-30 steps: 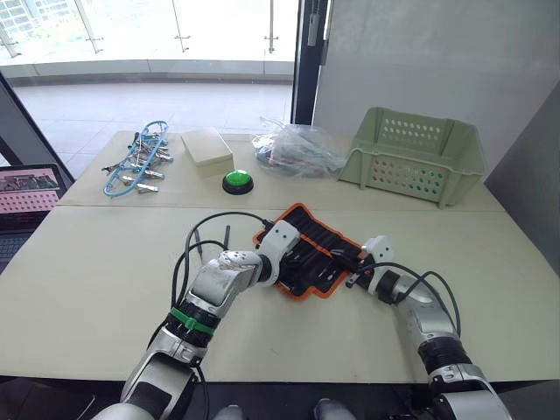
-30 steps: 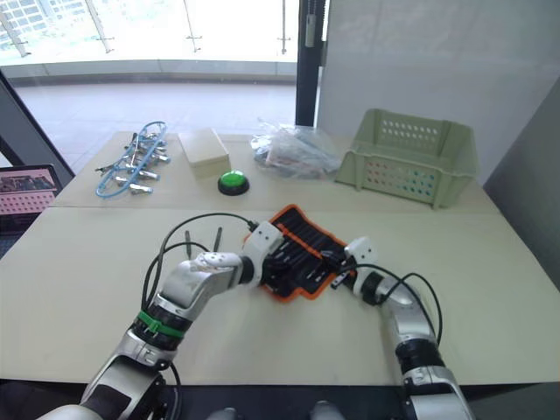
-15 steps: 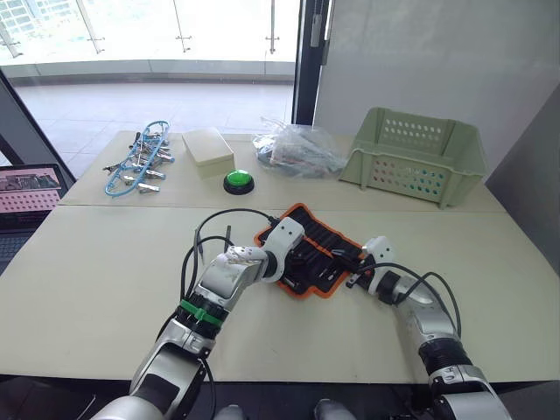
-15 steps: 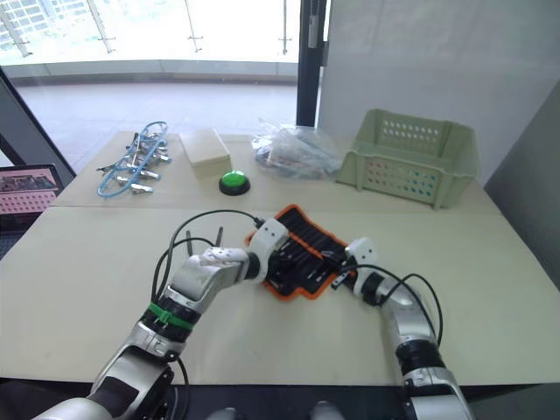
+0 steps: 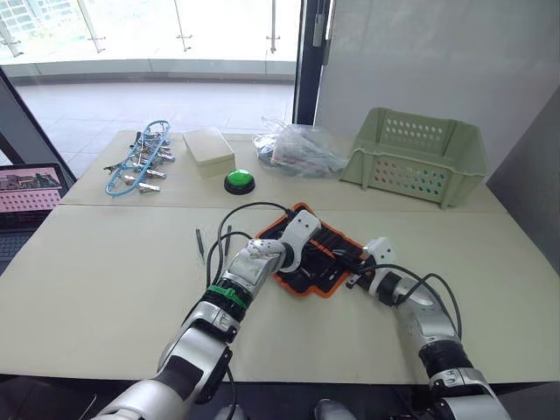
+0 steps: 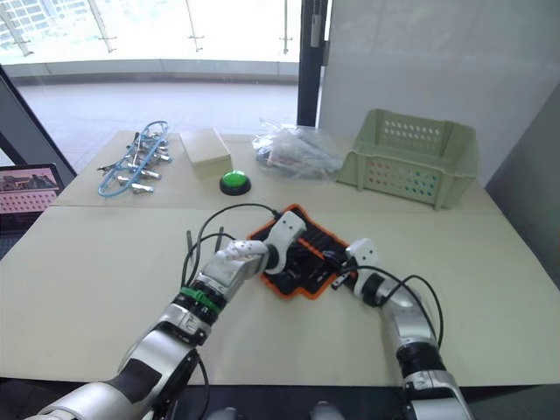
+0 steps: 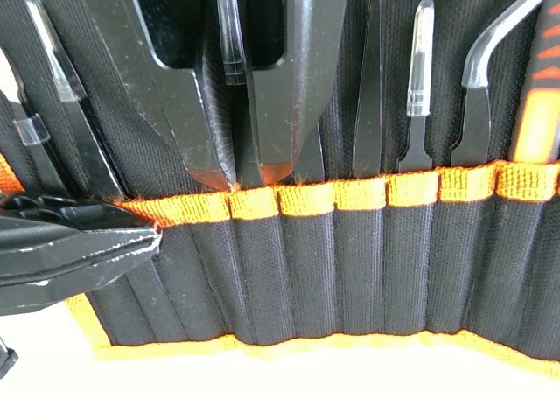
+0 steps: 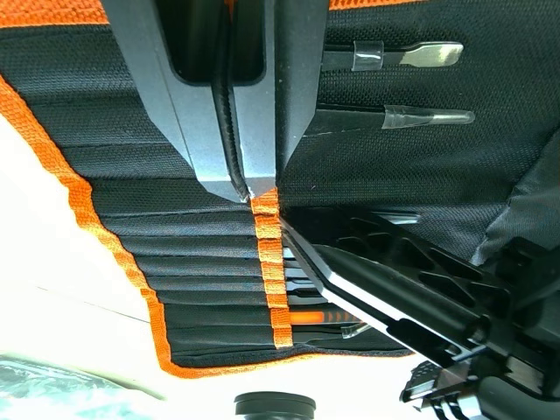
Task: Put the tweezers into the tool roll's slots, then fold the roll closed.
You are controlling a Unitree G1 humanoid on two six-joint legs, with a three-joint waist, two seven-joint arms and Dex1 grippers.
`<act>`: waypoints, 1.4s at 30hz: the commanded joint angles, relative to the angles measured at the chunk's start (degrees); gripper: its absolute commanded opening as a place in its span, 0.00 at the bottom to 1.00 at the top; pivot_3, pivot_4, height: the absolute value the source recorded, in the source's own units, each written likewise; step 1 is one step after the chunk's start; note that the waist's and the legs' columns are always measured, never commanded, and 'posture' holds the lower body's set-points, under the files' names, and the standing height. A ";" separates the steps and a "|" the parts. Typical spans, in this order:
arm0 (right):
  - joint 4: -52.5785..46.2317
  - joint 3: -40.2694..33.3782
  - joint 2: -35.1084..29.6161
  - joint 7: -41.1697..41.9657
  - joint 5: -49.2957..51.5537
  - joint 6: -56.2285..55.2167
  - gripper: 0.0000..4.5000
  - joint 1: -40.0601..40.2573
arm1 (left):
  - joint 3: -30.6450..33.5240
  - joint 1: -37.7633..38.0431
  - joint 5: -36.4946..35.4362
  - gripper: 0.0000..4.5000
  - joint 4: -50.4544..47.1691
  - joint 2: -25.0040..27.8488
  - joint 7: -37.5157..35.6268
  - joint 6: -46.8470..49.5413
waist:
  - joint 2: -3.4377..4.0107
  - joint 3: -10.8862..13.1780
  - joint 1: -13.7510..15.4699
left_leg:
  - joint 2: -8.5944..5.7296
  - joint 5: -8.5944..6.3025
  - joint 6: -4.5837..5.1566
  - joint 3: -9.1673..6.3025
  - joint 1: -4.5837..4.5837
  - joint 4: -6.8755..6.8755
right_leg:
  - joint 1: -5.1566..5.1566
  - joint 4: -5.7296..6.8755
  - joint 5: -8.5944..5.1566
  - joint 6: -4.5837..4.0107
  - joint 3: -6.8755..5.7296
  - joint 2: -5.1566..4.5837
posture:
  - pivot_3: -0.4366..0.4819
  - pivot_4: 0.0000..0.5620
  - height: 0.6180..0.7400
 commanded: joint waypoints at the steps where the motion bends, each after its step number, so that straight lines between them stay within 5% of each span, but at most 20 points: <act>1: 3.74 2.21 -0.02 -0.37 -2.92 3.47 0.00 4.11 | 1.03 -1.51 1.02 0.00 2.89 -0.98 -0.38 -2.78 | 0.00 0.00 0.10 | -0.01 0.00 0.00 0.00 -0.02 0.00 | 0.00 -0.04 0.02 0.03 0.00 -0.01 | 0.48 0.27 1.00; 4: 3.56 2.21 -0.10 -0.53 -2.86 3.58 0.00 4.19 | 2.70 -1.02 0.29 0.00 2.19 -0.76 -0.91 -1.92 | 0.00 0.00 0.19 | -0.02 0.00 0.00 0.00 -0.02 0.01 | 0.02 -0.05 0.03 0.06 0.00 -0.02 | 0.48 0.27 1.00; 8: 4.07 2.49 -0.05 -0.56 -3.09 3.65 0.00 3.96 | 3.80 1.83 -0.52 0.33 -5.42 1.37 -2.79 1.45 | 0.00 0.00 0.03 | -0.02 0.00 0.01 -0.01 -0.03 0.00 | 0.00 -0.05 0.04 0.06 0.00 -0.02 | 0.48 0.27 1.00; 17: 4.82 2.83 -0.49 0.32 -3.00 3.81 0.00 3.54 | 12.15 13.34 -7.24 0.99 -41.35 13.13 -3.48 17.69 | 0.03 0.00 -0.23 | 0.01 0.00 0.01 -0.04 -0.08 -0.07 | -0.08 -0.05 0.26 -0.32 0.01 -0.02 | 0.48 0.27 1.00; 22: 3.99 2.28 -0.97 1.21 -2.02 4.43 0.00 3.85 | 23.08 21.25 -9.37 0.99 -52.16 16.39 0.93 13.86 | 0.04 -0.01 -0.15 | 0.03 0.00 0.00 -0.05 -0.05 -0.08 | -0.08 -0.06 0.26 -0.33 0.00 -0.02 | 0.48 0.27 1.00; 28: 4.42 2.26 -1.40 2.17 -2.19 4.80 0.00 3.28 | 35.63 41.84 -9.60 0.99 -62.52 19.39 3.40 5.00 | 0.08 -0.02 -0.05 | 0.04 -0.02 0.02 -0.05 -0.08 -0.11 | -0.09 -0.15 0.28 -0.37 0.02 -0.05 | 0.48 0.27 1.00; 32: 4.24 2.42 -1.45 2.67 -2.23 5.04 0.00 3.45 | 40.29 51.28 -10.26 0.99 -65.22 17.63 5.01 -2.58 | 0.03 -0.03 0.71 | 0.03 -0.02 0.02 -0.04 -0.09 -0.11 | -0.08 -0.20 0.29 -0.39 0.02 -0.10 | 0.48 0.27 1.00; 35: 3.49 2.67 -1.34 3.09 -2.11 5.42 0.00 4.07 | 45.03 65.58 -11.02 0.99 -67.66 11.18 6.24 -10.67 | -0.02 -0.22 0.73 | 0.10 -0.02 0.00 0.05 -0.05 -0.10 | 0.00 -0.29 0.34 -0.48 0.03 -0.08 | 0.48 0.27 1.00; 42: 2.99 2.90 -1.49 3.95 -1.98 5.89 0.00 4.18 | 45.41 75.91 -13.41 0.99 -70.35 3.45 10.21 -17.76 | -0.19 -0.22 1.34 | 0.24 -0.08 0.03 0.04 -0.07 -0.10 | 0.01 -0.36 0.23 -0.59 -0.05 0.05 | 0.48 0.27 1.00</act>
